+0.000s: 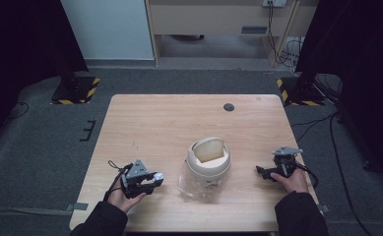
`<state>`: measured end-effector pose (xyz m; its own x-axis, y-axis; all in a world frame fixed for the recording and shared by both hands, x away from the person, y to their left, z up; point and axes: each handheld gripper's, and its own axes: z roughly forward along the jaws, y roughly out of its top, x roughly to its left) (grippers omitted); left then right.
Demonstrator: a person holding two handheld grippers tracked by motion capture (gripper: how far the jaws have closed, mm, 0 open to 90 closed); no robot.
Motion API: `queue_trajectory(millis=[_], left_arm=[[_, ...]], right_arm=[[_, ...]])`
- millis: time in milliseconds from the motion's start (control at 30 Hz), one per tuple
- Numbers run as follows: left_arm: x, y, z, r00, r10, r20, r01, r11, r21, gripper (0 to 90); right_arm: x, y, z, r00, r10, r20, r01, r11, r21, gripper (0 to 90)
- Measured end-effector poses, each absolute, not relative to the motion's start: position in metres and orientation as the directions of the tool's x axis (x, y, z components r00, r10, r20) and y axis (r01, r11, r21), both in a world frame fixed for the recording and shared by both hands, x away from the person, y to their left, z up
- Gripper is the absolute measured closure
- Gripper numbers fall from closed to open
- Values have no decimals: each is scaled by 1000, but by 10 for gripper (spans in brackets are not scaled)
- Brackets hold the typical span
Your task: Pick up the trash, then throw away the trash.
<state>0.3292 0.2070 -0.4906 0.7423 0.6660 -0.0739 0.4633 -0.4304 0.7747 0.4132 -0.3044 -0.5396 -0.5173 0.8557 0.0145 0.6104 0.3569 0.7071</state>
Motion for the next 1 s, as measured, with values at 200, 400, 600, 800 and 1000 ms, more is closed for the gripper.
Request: queue_trajectory(millis=[200,400,600,800,1000], left_arm=[[329,211,-486,725,684,-76,457,-396,797,647],[329,213,-478,712,696,-90,438,-341,832,647],[330,219,-467,692,712,-120,414,-256,873,647],[330,219,-460,686,717,-126,392,-219,894,645],[331,219,-453,678,724,-128,362,-178,915,641]], right_arm=[[413,-305,-540,-519,855,12,609,360,706,7],[413,-305,-540,-519,855,13,610,360,706,7],[413,-305,-540,-519,855,12,610,361,706,7],[413,-304,-540,-519,855,13,610,359,707,7],[413,-305,-540,-519,855,11,609,361,706,7]])
